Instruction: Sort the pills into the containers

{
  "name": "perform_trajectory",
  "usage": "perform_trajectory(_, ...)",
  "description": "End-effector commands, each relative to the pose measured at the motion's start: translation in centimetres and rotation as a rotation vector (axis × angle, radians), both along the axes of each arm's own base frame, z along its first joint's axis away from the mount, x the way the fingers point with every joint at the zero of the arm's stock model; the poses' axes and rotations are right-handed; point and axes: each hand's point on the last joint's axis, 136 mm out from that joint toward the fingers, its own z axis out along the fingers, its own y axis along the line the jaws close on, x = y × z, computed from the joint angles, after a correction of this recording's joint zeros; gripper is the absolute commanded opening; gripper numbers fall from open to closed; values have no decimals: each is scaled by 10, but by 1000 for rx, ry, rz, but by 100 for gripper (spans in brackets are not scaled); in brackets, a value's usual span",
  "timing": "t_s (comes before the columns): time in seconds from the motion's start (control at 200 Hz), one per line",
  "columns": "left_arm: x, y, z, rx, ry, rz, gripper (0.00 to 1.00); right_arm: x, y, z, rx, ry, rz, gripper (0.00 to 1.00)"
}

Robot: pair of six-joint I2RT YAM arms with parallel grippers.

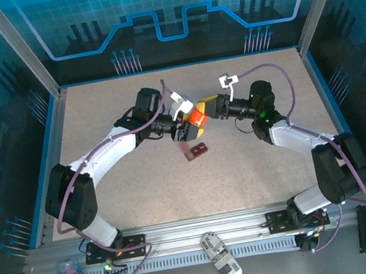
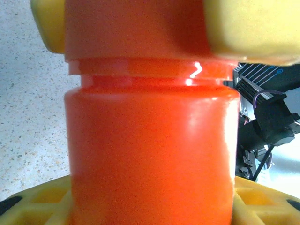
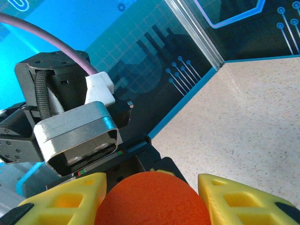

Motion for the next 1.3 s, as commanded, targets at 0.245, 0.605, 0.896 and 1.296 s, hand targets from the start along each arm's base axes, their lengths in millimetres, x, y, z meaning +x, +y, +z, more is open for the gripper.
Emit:
perform_trajectory(0.245,9,10,8,30,-16,40,0,23,-28,-8,-35,46,-149,66)
perform_trajectory(0.605,29,20,-10,182,-131,150,0,26,-58,-32,-11,428,-491,85)
perform_trajectory(0.896,28,11,-22,286,-224,147,0,19,-26,-43,-62,494,-493,86)
perform_trajectory(1.296,23,2,-23,293,-226,132,0,18,-2,-45,-39,502,-425,74)
